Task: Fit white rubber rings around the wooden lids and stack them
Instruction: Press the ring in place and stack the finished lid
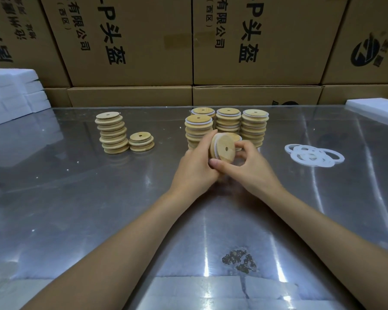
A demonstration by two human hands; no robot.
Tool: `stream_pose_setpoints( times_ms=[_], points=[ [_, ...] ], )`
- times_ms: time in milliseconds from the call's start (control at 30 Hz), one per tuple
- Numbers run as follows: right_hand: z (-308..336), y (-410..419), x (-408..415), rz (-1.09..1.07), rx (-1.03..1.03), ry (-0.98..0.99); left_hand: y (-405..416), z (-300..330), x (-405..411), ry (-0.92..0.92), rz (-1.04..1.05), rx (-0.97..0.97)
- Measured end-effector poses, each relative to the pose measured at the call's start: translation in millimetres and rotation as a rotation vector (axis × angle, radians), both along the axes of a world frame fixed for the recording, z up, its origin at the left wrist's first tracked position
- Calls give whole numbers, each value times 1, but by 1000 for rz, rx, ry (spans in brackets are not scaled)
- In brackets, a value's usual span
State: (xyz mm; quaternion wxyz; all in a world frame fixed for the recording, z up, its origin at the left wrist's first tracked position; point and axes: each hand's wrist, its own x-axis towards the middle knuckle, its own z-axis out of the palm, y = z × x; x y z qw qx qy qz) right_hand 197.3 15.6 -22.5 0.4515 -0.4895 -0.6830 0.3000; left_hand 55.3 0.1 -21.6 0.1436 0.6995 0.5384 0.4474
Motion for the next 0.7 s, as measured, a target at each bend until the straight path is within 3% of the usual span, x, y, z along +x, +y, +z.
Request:
stream_pose_setpoints(
  times_ms=[200, 400, 700],
  points=[
    [-3, 9, 2, -129, 178, 38, -2, -2, 6, 54, -84, 11],
    [0, 26, 7, -306, 281, 37, 2, -5, 2, 129, -1, 26],
    [4, 46, 2, -365, 361, -192, 2, -4, 1, 127, 51, -47]
  ],
)
